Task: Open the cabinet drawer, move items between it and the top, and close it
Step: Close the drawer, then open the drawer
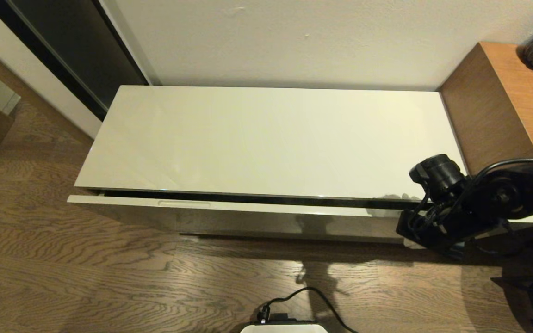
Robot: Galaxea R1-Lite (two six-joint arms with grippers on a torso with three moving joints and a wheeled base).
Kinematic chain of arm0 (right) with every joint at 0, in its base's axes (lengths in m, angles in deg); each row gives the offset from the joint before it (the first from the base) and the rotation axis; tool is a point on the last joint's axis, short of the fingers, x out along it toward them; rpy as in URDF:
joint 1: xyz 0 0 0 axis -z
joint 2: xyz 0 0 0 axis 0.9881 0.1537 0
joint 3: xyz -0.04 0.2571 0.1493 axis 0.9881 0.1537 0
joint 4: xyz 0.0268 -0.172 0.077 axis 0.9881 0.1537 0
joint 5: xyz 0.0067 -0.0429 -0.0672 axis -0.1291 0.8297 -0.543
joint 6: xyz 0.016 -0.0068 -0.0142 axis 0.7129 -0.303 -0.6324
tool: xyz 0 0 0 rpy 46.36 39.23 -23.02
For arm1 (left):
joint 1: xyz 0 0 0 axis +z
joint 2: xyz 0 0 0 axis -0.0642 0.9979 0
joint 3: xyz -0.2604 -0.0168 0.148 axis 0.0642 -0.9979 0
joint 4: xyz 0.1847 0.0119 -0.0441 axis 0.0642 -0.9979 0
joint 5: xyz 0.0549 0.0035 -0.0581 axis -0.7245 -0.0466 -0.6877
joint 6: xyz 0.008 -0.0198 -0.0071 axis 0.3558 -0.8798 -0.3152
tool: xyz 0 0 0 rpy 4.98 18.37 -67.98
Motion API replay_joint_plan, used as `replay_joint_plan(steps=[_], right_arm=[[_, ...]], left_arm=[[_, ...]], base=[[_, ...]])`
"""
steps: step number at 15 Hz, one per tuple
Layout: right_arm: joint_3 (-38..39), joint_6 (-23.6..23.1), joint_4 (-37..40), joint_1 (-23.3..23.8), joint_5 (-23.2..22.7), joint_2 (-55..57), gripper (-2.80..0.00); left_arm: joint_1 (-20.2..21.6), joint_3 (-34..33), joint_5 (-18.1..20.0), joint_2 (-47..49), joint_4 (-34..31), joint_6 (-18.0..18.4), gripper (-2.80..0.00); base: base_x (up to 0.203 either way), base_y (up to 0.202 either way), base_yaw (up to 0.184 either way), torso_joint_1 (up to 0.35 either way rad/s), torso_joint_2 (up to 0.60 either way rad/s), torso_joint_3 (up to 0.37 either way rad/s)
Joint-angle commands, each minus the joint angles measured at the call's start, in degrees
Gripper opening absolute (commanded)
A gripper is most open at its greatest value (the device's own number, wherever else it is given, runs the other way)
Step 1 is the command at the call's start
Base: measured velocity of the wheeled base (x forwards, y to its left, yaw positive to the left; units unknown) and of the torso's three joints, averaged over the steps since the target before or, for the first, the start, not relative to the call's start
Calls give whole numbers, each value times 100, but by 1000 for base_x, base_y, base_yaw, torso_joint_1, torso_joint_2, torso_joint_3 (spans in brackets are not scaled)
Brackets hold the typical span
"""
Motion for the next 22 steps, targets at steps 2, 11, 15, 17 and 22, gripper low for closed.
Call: replay_joint_plan(steps=[2, 11, 15, 17, 22], right_arm=[[-1505, 409, 1002, 84, 109, 78, -280], [-2330, 351, 2618, 172, -136, -960, -280], [-2620, 20, 3861, 46, 221, -2275, -280], [-3256, -78, 4964, -61, 577, -2908, -280], [-3582, -102, 6932, -206, 856, -4553, -280]], left_arm=[[2, -1, 0, 9, 2, -4, -280], [2, -1, 0, 9, 2, 1, -280], [2, -1, 0, 9, 2, -4, -280], [2, -1, 0, 9, 2, -4, -280], [2, -1, 0, 9, 2, -4, -280]], base=[[0, 0, 0, 0, 0, 0], [0, 0, 0, 0, 0, 0], [0, 0, 0, 0, 0, 0], [0, 0, 0, 0, 0, 0], [0, 0, 0, 0, 0, 0]])
